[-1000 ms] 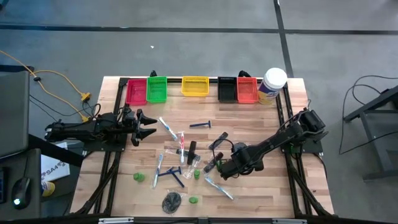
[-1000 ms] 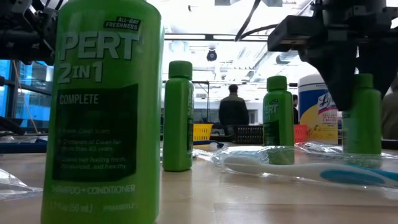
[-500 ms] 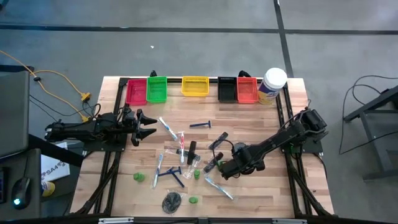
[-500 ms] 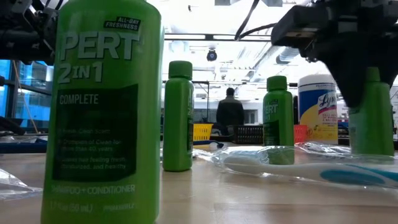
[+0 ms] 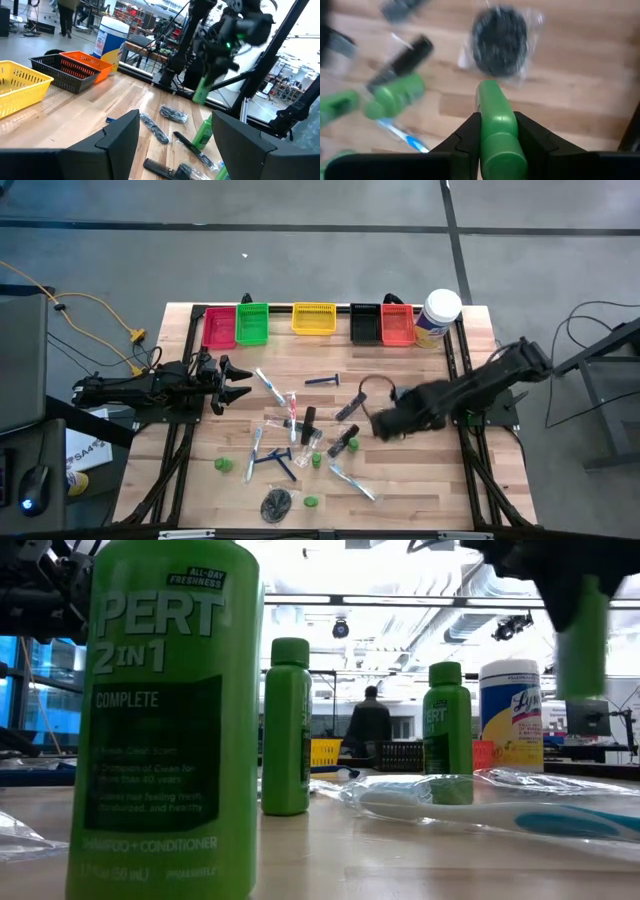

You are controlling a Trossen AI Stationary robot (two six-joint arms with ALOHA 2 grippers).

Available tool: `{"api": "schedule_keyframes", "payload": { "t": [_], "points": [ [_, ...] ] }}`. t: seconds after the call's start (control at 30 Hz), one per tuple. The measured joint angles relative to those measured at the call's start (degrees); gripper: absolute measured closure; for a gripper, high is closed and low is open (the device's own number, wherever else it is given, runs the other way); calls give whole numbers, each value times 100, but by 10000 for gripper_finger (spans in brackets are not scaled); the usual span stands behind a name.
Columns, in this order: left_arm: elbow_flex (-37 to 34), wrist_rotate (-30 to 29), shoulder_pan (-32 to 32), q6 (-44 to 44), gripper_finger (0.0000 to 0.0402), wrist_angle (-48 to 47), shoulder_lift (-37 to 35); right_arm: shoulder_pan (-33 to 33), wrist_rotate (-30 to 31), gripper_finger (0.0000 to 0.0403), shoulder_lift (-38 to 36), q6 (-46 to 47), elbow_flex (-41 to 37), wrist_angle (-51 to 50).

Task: Pick & Place Travel size toiletries
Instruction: Put the green shampoo bottle into the orange bin

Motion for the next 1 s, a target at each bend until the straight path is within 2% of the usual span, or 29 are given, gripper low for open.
{"api": "schedule_keyframes", "payload": {
  "t": [0.1, 0.27, 0.47, 0.67, 0.8, 1.0],
  "points": [
    [2, 4, 0, 0, 160, -2, 0, -416, 161, 315, -269, -661, 0, -24],
    [2, 7, 0, 0, 160, 0, 1, -1375, 158, 315, -516, -2309, 0, -51],
    [2, 9, 0, 0, 160, 0, 0, -2762, 64, 316, -518, -4297, 0, -55],
    [2, 11, 0, 0, 160, 0, 0, -4159, 97, 317, -439, -5878, 0, 166],
    [0, 13, -1, 0, 160, -1, 1, -5027, 194, 317, -450, -6581, 0, 526],
    [2, 17, -1, 0, 160, 0, 1, -6041, 91, 317, -287, -7005, 0, 1519]
  ]
}}
